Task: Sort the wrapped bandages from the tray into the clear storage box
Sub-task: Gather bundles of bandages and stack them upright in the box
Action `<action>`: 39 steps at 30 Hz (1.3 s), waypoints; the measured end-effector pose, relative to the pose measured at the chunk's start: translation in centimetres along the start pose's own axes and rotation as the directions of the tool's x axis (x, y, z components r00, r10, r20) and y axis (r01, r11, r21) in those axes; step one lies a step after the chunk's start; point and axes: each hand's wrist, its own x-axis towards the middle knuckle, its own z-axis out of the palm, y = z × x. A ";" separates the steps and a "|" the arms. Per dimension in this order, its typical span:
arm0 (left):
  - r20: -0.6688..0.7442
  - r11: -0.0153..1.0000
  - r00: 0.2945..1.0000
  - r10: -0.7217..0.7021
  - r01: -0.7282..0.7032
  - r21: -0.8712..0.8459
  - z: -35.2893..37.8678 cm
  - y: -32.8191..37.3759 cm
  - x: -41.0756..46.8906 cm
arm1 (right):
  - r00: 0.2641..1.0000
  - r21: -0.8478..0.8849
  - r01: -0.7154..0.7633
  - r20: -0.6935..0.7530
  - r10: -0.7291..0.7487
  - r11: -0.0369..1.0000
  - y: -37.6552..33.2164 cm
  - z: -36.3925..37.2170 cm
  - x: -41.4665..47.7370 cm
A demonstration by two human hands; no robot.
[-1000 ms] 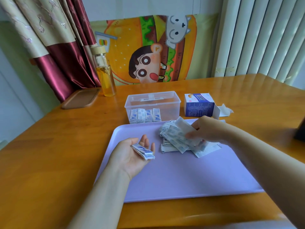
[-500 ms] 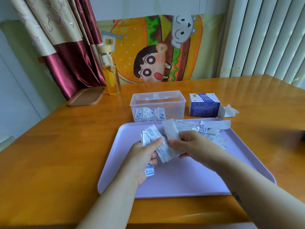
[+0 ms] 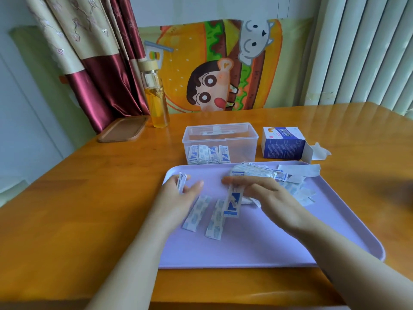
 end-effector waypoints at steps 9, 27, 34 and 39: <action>0.473 0.768 0.881 0.018 0.291 -0.571 1.8 2.1 -2.8 | 0.980 0.039 0.170 -0.111 -0.165 0.985 -0.2 3.1 0.1; 0.319 0.122 0.914 -0.250 0.357 -0.926 0.6 0.8 -1.4 | 0.948 -0.609 -0.312 -0.251 0.195 0.729 3.1 -3.0 4.3; 0.289 0.155 0.919 -0.268 0.337 -0.929 0.1 0.7 -1.1 | 0.952 -0.704 -0.304 -0.203 0.228 0.642 3.3 -2.5 4.3; 0.275 0.242 0.925 -0.262 0.338 -0.910 -0.1 0.5 -1.2 | 0.950 -0.554 -0.311 -0.211 0.230 0.772 2.2 -3.2 3.9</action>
